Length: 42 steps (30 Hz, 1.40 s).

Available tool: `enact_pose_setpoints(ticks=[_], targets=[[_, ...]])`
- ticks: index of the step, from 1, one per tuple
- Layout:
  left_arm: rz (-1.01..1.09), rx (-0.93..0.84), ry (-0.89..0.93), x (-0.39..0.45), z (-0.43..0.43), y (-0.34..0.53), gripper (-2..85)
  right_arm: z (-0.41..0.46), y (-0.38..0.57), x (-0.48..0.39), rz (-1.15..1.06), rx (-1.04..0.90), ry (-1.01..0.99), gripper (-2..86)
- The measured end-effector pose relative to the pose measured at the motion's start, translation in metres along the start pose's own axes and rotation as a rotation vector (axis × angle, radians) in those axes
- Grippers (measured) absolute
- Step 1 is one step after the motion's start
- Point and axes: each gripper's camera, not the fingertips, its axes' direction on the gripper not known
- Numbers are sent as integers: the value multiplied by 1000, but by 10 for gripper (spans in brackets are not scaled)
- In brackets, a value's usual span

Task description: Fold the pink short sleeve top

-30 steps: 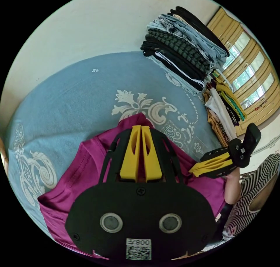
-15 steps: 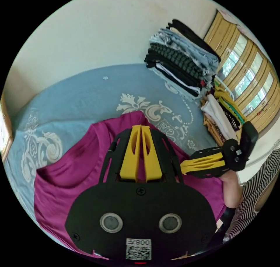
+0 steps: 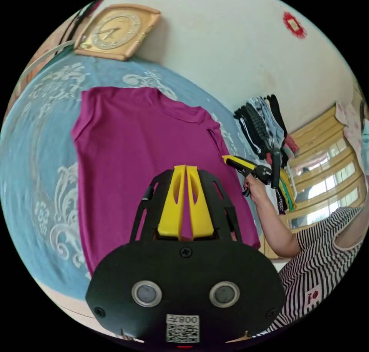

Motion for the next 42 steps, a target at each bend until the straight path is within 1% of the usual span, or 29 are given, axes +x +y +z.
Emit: enact_pose_setpoints(ticks=[2, 4, 6, 7, 9, 11, 14, 16, 23, 30, 34, 40, 42], targets=[[-82, 61, -30, -31, -27, 32, 6, -7, -8, -3, -6, -1, -5, 1], [-113, 85, -58, -52, -44, 51, 9, -14, -17, -2, 35, -9, -28, 1], [-181, 106, -92, -78, -59, 67, 14, -30, -30, 1, 146, -60, -25, 1], [-195, 136, -91, -95, -69, 78, 19, -36, -32, 2, 172, -63, -11, 1], [-254, 173, -104, -125, -83, 93, 28, -60, -37, 0, 244, -9, 16, 1], [-339, 209, -87, -168, -94, 113, 40, -73, -44, -4, 278, 13, 32, 1], [-400, 219, -60, -214, -98, 130, 60, -79, -66, -13, 278, -25, 17, 1], [-423, 216, -55, -237, -99, 136, 72, -80, -81, -24, 259, -40, -20, 2], [-401, 213, 13, -300, -93, 151, 90, -75, -158, -85, 135, -63, -175, 4], [-344, 211, 25, -333, -87, 164, 75, -61, -246, -136, 38, -97, -292, 9], [-344, 241, 58, -355, -86, 178, 49, -56, -296, -156, 0, -85, -342, 16], [-359, 264, 92, -376, -88, 198, 28, -45, -408, -203, -120, -61, -432, 47], [-371, 282, 118, -383, -90, 205, 26, -41, -462, -231, -186, -53, -454, 55]])
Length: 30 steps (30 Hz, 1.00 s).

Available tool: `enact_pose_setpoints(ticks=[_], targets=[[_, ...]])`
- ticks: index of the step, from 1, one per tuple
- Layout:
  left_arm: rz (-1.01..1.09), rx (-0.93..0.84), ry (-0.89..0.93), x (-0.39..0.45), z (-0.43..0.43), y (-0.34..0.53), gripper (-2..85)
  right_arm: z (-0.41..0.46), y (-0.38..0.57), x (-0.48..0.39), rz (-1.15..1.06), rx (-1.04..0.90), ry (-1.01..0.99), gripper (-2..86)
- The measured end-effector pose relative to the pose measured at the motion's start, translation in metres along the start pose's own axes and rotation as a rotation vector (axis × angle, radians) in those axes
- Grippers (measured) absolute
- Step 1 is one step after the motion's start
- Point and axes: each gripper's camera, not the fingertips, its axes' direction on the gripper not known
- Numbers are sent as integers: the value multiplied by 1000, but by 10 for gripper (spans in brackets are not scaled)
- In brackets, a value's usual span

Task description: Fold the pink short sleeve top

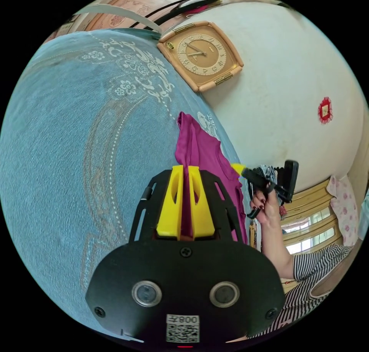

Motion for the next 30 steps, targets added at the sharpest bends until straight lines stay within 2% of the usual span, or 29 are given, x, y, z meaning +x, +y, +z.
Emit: enact_pose_setpoints(ticks=[5, 9, 12, 20, 26, 30], targets=[[5, 0, 4, -8, -6, 5, 23, 37, -111, -43, -122, -36, -5, 61], [5, 0, 5, -9, -9, 7, 22, 81, -178, -89, -237, -141, 97, 68], [4, 1, 12, -8, -12, 9, 22, 112, -205, -105, -263, -199, 229, 71], [5, 3, 13, 9, -15, 12, 20, 140, -252, -115, -259, -197, 305, 47], [2, 2, 10, 32, -15, 12, 18, 148, -281, -98, -222, -193, 268, 15], [-1, 0, 9, 51, -13, 12, 19, 149, -295, -67, -132, -168, 139, 9]])
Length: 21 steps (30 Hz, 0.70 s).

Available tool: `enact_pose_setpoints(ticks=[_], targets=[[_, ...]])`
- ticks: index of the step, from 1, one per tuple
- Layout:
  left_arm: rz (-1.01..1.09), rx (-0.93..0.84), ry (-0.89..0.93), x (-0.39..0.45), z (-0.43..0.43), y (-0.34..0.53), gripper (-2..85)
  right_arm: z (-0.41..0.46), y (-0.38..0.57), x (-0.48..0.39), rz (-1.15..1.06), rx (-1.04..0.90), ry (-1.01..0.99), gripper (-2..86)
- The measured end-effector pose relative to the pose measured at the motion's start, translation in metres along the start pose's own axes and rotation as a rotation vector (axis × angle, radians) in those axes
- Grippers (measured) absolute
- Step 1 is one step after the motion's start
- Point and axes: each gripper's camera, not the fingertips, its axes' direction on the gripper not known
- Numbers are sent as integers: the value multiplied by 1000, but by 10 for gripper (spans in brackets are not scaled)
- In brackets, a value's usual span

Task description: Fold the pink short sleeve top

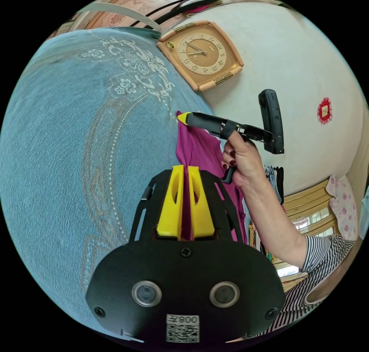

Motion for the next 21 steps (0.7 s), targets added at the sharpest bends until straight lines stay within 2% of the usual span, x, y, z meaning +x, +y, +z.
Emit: enact_pose_setpoints(ticks=[7, 12, 14, 21], targets=[[18, 5, -54, 55, 3, 0, 20, 5, 3, 55, 103, 74, -201, 7], [244, 51, -201, 141, -3, 0, 21, -9, 24, 117, 188, 182, -432, 7], [397, 43, -305, 190, 6, 5, 22, -10, 32, 139, 207, 203, -515, 7], [769, -129, -589, 293, 67, 35, 24, 11, 69, 200, 268, 123, -535, 8]])
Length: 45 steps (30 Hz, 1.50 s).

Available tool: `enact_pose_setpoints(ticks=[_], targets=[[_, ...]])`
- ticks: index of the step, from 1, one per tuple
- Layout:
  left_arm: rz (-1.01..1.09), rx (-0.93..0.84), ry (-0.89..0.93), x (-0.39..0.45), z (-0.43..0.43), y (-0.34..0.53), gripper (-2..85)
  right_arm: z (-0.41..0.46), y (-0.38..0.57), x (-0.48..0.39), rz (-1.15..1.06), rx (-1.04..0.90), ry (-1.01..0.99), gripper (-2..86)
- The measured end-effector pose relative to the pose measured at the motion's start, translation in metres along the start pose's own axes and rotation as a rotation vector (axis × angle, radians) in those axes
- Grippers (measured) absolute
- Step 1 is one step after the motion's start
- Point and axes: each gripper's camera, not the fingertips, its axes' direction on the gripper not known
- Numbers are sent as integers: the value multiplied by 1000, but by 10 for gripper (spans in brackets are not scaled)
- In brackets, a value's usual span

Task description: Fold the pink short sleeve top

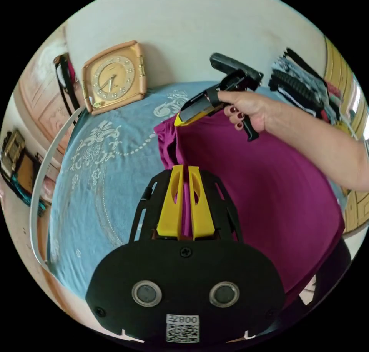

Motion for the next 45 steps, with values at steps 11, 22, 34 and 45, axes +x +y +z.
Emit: enact_pose_setpoints(ticks=[11, 22, 34, 45], targets=[[212, -140, -106, 84, -7, -59, 47, -17, 19, 10, -46, 94, 140, 1], [38, -69, -55, 69, -44, -98, 72, 43, -7, 11, -129, -30, 256, 1], [-20, -150, 157, 48, -30, -125, 25, 51, -19, 31, -131, -13, 288, 1], [-20, -75, 165, 41, -51, -136, 31, 45, 8, 34, -161, 84, 267, 0]])
